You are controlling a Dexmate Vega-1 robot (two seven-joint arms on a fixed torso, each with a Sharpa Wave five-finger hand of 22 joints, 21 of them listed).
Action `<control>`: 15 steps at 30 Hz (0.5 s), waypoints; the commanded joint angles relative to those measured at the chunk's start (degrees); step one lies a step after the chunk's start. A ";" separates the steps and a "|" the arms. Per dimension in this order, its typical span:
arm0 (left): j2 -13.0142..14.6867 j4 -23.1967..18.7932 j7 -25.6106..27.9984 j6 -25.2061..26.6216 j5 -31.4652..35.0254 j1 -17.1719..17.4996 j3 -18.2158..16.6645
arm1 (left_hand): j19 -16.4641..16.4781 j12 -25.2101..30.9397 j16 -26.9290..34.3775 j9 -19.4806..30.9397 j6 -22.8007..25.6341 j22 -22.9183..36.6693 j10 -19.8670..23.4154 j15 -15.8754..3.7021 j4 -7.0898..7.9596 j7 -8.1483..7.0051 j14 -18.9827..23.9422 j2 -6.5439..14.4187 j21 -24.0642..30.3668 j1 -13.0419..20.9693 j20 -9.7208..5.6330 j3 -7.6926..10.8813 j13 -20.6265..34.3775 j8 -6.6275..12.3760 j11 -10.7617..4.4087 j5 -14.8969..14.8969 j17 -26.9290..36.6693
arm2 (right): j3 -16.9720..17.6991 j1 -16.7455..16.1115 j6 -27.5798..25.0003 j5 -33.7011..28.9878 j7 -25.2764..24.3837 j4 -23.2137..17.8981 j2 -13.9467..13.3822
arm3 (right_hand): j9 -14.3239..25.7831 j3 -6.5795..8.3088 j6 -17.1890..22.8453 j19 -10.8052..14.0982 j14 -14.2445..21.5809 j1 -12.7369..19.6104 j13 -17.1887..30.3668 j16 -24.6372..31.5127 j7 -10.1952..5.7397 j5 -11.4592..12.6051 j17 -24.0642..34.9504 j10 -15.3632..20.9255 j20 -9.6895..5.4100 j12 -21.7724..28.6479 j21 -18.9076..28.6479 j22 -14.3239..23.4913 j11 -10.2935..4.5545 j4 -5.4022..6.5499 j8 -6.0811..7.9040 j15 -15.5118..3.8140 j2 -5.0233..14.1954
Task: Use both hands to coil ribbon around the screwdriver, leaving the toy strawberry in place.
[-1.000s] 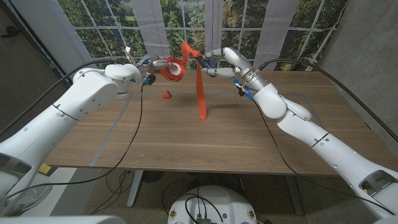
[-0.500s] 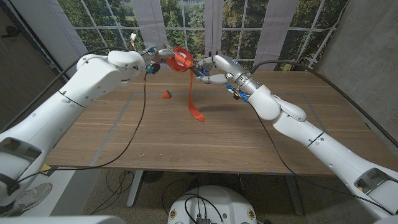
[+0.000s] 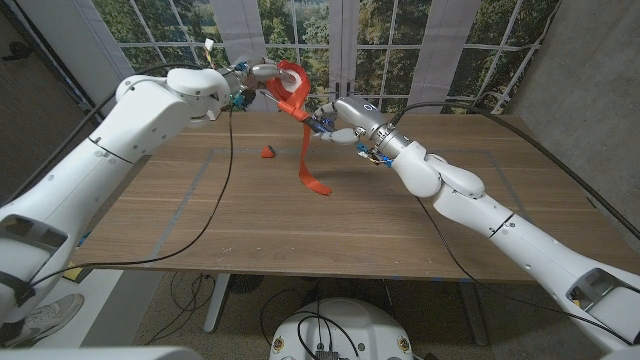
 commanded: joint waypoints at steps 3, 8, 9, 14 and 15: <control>-0.40 -1.05 -1.80 1.01 0.83 -3.93 1.68 | 0.46 2.53 0.93 0.23 14.73 -0.04 19.58 -18.10 0.17 0.24 14.47 4.68 0.29 4.40 0.03 0.13 15.44 0.24 -17.06 0.31 15.12 | -2.90 2.19 -0.78 -1.34 1.43 2.76 0.51 | 0.03 -0.13 10.39 -0.29 3.52 6.44 5.90 -0.06 -10.62 0.27 0.44 6.18 -3.65 -0.26 0.39 0.06 -6.49 -0.01 -0.23 -9.99 6.04; -0.79 -1.45 -2.78 0.55 0.74 -4.53 1.90 | 0.48 2.34 0.94 0.23 14.71 -0.07 19.62 -18.14 0.18 0.15 14.65 4.67 0.29 4.40 0.00 0.11 15.38 0.21 -17.20 0.31 15.10 | -2.76 2.52 1.09 1.81 0.77 4.64 1.24 | 0.00 -0.23 10.51 -0.31 3.57 6.52 5.91 -0.03 -10.63 0.32 0.60 6.49 -3.62 -0.27 0.47 0.06 -6.31 -0.05 -0.26 -10.04 6.02; -1.04 -1.67 -3.01 0.70 0.57 -4.87 2.03 | 0.44 2.24 0.92 0.25 14.67 -0.07 19.75 -18.18 0.18 0.19 14.61 4.65 0.28 4.40 -0.01 0.10 15.21 0.21 -17.24 0.31 15.12 | -2.88 2.59 0.39 0.83 0.38 4.56 1.36 | -0.02 -0.26 10.53 -0.30 3.57 6.50 5.92 -0.06 -10.60 0.34 0.63 6.43 -3.64 -0.35 0.50 0.06 -6.29 -0.01 -0.28 -9.99 6.06; -0.85 -2.99 -4.01 1.23 1.78 -6.49 3.35 | 0.43 2.21 0.90 0.27 14.62 -0.09 19.64 -18.14 0.18 0.27 14.67 4.67 0.29 4.42 -0.01 0.07 15.50 0.19 -17.16 0.30 15.11 | -3.47 3.49 1.14 1.66 0.14 6.09 2.14 | -0.04 -0.35 10.57 -0.34 3.58 6.56 6.01 -0.08 -10.62 0.39 0.76 6.45 -3.68 -0.44 0.57 0.05 -6.21 -0.03 -0.34 -10.02 6.04; -1.05 -3.14 -4.28 1.18 1.56 -6.62 3.31 | 0.43 2.13 0.82 0.37 14.62 -0.09 19.65 -18.17 0.21 0.24 14.70 4.71 0.30 4.42 -0.04 0.08 15.45 0.24 -17.13 0.31 15.01 | -3.60 3.62 1.39 1.84 0.14 6.24 2.24 | -0.05 -0.36 10.56 -0.33 3.58 6.58 6.05 -0.09 -10.62 0.40 0.79 6.45 -3.65 -0.45 0.60 0.05 -6.21 -0.03 -0.37 -10.03 6.08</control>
